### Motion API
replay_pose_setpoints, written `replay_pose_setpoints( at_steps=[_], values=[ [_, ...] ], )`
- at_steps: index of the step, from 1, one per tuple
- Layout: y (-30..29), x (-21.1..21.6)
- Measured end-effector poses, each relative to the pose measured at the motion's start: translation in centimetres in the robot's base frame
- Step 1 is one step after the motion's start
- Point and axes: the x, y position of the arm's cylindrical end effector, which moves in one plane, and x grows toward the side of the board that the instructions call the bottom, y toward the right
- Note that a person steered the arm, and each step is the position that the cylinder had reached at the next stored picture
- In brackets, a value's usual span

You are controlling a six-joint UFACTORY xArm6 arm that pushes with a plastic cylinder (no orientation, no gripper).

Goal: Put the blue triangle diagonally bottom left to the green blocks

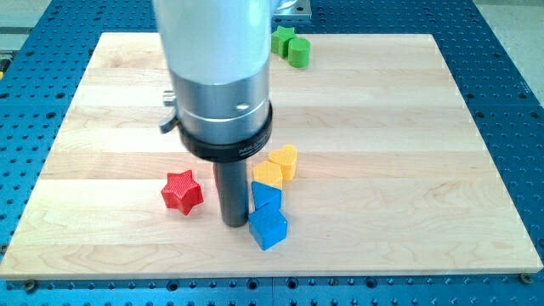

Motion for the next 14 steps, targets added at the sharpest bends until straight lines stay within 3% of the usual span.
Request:
replay_pose_setpoints(
  at_steps=[1, 2, 3, 4, 5, 7, 8, 9, 10, 11, 14],
  values=[
    [4.0, -2.6],
    [12.5, -6.3],
    [14.8, -5.5],
    [11.0, -4.5],
    [15.5, 1.7],
    [23.4, -6.8],
    [22.6, -3.6],
    [18.9, -3.6],
    [13.9, -7.0],
    [15.7, -9.2],
    [16.9, -9.0]
  ],
)
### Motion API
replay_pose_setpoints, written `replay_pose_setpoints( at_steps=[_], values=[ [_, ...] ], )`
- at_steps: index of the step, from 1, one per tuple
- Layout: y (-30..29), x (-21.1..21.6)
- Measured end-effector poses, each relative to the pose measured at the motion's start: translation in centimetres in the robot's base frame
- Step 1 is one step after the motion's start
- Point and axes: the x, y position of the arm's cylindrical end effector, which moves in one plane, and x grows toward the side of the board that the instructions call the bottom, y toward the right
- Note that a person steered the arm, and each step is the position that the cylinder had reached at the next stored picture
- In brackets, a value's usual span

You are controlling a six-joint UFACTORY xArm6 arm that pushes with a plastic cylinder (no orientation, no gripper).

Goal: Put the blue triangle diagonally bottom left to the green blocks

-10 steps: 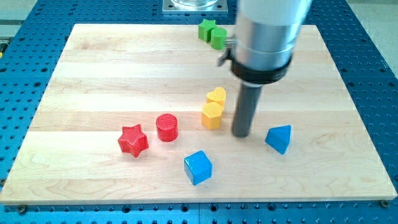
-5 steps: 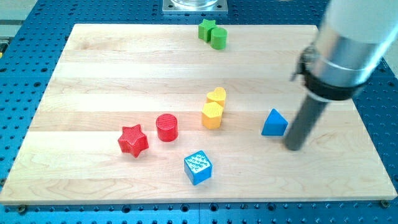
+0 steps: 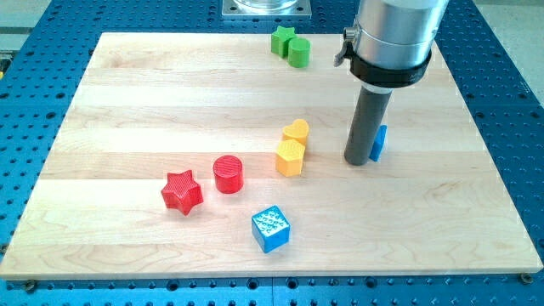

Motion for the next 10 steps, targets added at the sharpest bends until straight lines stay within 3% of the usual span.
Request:
replay_pose_setpoints(
  at_steps=[1, 4, 5, 6, 7, 8, 9, 10],
  values=[
    [3.4, -0.2],
    [7.8, -8.5],
    [-2.8, -9.3],
    [-2.3, -10.0],
    [-0.5, -6.9],
    [-6.8, -4.8],
    [-13.5, -7.3],
    [-15.0, -11.5]
  ],
)
